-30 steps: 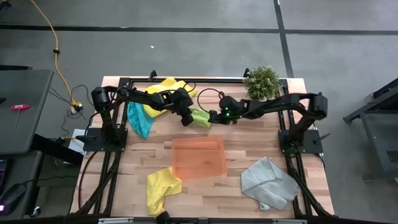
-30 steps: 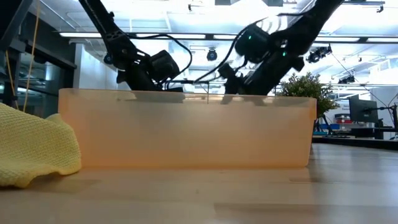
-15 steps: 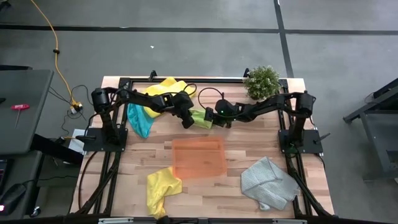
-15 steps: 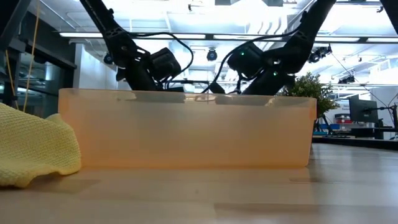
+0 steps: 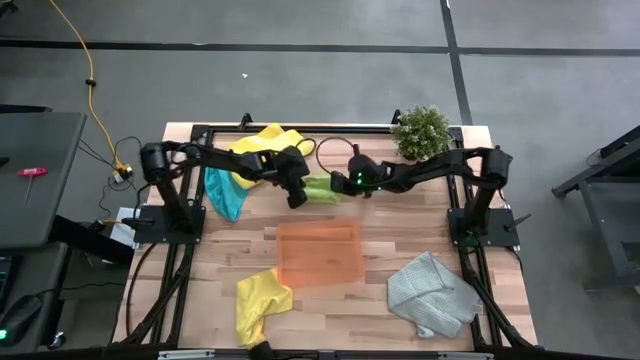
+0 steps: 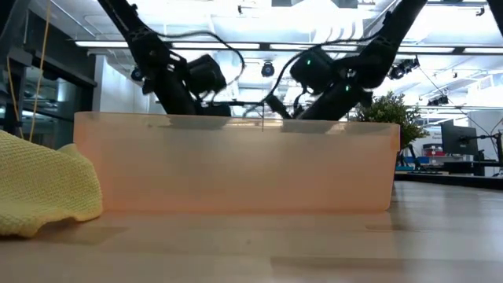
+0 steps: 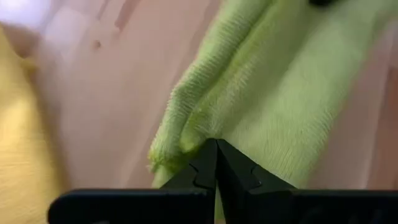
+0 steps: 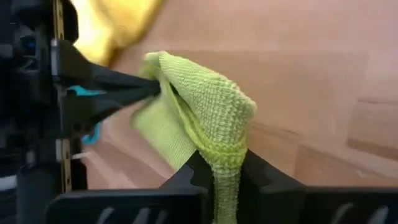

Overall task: Fold microfiber towels
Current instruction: Put the green towel into the bin

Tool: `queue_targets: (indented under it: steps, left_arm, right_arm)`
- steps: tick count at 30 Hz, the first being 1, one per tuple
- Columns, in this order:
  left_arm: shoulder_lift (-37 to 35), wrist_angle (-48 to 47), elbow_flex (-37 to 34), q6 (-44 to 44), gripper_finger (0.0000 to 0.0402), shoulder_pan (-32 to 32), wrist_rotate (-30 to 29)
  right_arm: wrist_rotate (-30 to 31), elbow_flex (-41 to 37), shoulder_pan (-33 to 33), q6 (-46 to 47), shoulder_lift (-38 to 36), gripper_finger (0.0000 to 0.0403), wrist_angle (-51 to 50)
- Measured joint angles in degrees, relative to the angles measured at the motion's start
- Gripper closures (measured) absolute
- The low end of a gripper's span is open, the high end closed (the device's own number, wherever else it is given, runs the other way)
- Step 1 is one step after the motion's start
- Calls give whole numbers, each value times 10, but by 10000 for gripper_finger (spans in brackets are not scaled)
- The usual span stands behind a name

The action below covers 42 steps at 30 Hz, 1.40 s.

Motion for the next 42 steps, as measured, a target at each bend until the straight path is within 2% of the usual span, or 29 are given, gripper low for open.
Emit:
queue_targets:
  steps: [6,11,17,21,25,29,33,39,42]
  left_arm:
    - [-129,-56,0,53,402,55,-8]
    - [-254,-65,2,50,401,92,-1]
    - [-358,-64,2,36,401,114,4]
    - [-388,-64,2,19,401,124,3]
    - [-394,-66,2,14,402,128,8]
    - [-394,-85,2,14,401,128,8]
    - [-394,-99,2,14,401,128,8]
    - [-394,-101,2,24,401,128,13]
    - [-394,-103,2,25,401,128,18]
  right_arm:
    - [-22,38,-18,-98,-99,397,-124]
    - [-91,127,5,-164,-143,399,-253]
    - [-194,265,57,-232,-122,401,-330]
    - [-269,328,85,-255,-89,402,-326]
    - [-316,350,110,-272,-58,402,-329]
    - [-299,334,131,-255,-38,402,-330]
    - [-236,314,149,-221,-17,402,-331]
    - [-138,271,171,-105,-9,403,-264]
    - [-110,245,190,-43,-9,403,-222]
